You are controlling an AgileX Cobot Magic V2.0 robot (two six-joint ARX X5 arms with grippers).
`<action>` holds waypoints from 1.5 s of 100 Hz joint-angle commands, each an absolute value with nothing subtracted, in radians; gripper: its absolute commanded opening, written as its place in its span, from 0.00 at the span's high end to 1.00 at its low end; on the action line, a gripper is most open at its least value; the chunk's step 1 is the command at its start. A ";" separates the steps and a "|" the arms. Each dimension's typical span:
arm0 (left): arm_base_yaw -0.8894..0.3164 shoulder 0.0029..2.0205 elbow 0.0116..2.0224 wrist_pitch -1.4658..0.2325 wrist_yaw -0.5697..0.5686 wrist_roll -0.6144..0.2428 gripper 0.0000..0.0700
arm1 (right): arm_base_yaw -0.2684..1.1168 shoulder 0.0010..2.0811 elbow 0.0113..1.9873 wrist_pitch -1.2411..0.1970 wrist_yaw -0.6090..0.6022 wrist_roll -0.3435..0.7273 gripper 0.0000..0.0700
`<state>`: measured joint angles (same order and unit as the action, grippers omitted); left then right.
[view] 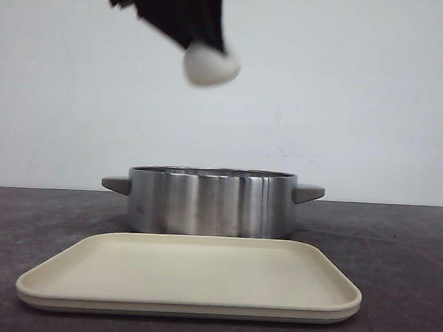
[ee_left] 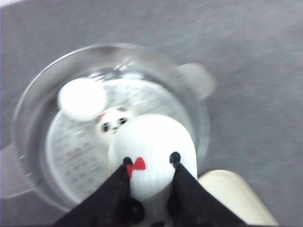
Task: Steam buns
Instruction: 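Lower the bun into the pot, release, and raise the left gripper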
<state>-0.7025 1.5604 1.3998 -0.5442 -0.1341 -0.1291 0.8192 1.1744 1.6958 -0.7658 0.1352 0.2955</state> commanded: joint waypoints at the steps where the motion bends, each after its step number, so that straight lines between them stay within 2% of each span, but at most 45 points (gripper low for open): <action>1: -0.681 1.606 1.419 -0.533 -0.139 -0.117 0.99 | 0.830 1.180 1.718 -0.749 0.139 0.298 0.98; 30: -0.589 1.743 1.419 -0.514 -0.125 -0.120 0.99 | 0.829 1.181 1.718 -0.787 0.142 0.272 0.98; 56: -0.583 1.806 1.419 -0.493 -0.120 -0.122 0.97 | 0.829 1.181 1.718 -0.802 0.159 0.273 0.98; 63: -0.583 1.809 1.419 -0.496 -0.119 -0.122 0.84 | 0.829 1.181 1.718 -0.805 0.159 0.273 0.98; 78: -0.584 1.809 1.419 -0.513 -0.119 -0.123 0.32 | 0.829 1.181 1.718 -0.806 0.161 0.274 0.98; 81: -0.583 1.809 1.419 -0.521 -0.119 -0.124 0.24 | 0.829 1.181 1.718 -0.806 0.163 0.274 0.98; 85: -0.583 1.809 1.419 -0.538 -0.119 -0.123 0.20 | 0.829 1.182 1.718 -0.806 0.166 0.273 0.98; 108: -0.582 1.805 1.420 -0.670 -0.120 -0.122 0.21 | 0.829 1.184 1.716 -0.824 0.198 0.263 0.98; 127: -0.590 1.721 1.420 -0.680 -0.119 -0.222 0.24 | 0.829 1.202 1.714 -0.862 0.264 0.245 0.98; 132: -0.598 1.674 1.419 -0.670 -0.118 -0.233 0.31 | 0.829 1.204 1.710 -0.869 0.283 0.244 0.98; 143: -0.625 1.548 1.419 -0.651 -0.109 -0.218 0.57 | 0.829 1.208 1.678 -0.867 0.315 0.244 0.98; 150: -0.637 1.453 1.418 -0.639 -0.109 -0.218 0.64 | 0.829 1.208 1.646 -0.860 0.324 0.244 0.98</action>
